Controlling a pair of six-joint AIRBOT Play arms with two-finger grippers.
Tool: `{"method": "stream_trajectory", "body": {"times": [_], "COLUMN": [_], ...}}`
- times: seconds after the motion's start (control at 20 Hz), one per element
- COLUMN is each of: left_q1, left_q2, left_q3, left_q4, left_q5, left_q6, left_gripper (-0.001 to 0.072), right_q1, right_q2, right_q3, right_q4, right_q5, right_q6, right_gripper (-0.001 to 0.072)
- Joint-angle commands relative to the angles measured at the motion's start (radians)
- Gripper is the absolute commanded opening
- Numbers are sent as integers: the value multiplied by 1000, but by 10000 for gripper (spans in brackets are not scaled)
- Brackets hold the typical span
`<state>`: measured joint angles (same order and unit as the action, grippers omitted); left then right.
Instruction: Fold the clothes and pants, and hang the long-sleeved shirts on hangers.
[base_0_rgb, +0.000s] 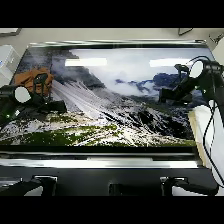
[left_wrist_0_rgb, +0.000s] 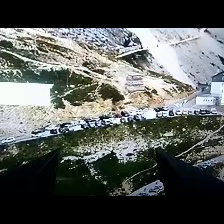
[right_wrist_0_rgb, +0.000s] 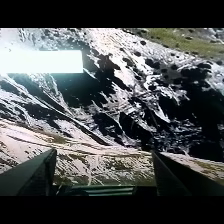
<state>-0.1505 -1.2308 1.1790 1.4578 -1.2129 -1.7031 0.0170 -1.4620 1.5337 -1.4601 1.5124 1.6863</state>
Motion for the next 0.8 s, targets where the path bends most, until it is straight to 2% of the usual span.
{"method": "stream_trajectory", "body": {"times": [0.0,0.65,0.75], "left_q1": [-1,-1,-1], "left_q2": [1,1,1], "left_q3": [0,0,0], "left_q4": [0,0,0], "left_q5": [0,0,0], "left_q6": [0,0,0], "left_gripper": [715,715,715], "right_q1": [1,1,1], "right_q2": [-1,-1,-2], "right_q3": [0,0,-1], "right_q4": [0,0,-4], "right_q5": [0,0,-50], "right_q6": [0,0,2], "right_gripper": [683,683,682]}}
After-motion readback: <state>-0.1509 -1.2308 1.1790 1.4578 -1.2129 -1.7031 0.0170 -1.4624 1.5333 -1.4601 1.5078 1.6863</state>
